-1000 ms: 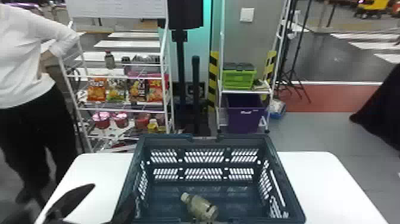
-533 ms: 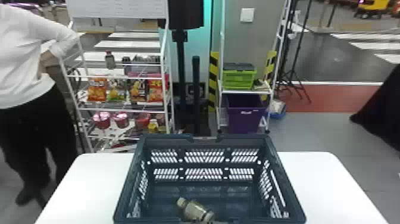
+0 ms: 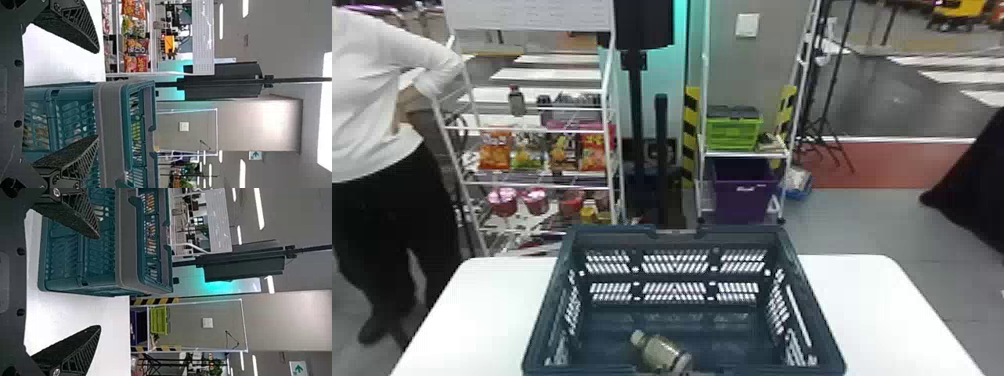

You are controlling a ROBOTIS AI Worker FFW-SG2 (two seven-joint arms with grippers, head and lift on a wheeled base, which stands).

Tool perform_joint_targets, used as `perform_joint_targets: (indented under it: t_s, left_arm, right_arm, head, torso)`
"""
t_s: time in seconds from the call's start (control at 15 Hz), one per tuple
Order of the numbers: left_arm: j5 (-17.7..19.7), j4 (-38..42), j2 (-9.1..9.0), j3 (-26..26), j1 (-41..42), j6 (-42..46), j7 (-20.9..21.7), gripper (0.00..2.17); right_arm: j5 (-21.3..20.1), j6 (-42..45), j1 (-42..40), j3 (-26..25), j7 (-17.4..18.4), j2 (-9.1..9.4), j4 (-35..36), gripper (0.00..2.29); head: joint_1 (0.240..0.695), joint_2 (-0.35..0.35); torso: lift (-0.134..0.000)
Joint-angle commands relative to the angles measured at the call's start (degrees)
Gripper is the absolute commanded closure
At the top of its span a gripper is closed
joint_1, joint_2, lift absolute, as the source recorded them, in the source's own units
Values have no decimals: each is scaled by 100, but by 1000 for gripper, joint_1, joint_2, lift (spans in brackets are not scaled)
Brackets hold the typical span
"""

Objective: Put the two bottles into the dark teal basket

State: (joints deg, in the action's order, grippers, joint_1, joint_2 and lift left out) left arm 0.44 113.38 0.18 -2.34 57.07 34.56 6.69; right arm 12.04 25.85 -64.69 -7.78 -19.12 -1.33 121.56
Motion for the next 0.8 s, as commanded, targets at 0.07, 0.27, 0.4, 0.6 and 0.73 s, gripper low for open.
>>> perform_joint_targets:
  t_s: [0.07,0.27,0.4,0.6,0.73]
  left_arm:
    - [-80,-35,-32,41,14,46,-28,124]
    - [-132,-123,-32,85,32,29,-133,124]
    - [-132,-132,-32,85,32,29,-133,124]
    - [-141,-132,-32,85,32,29,-151,124]
    - [-141,-158,-32,85,32,29,-151,124]
  right_arm:
    - [-35,-173,9,4,-22,-43,122,63]
    - [-9,-208,17,-22,-180,-52,122,63]
    - [-26,-191,17,-31,-242,-52,122,63]
    - [-61,-138,17,-40,-277,-52,122,63]
    - [-61,-138,17,-48,-303,-52,122,63]
  head:
    - [499,0]
    - [499,0]
    - [499,0]
    - [499,0]
    - [499,0]
  torso:
    - [0]
    - [0]
    - [0]
    - [0]
    - [0]
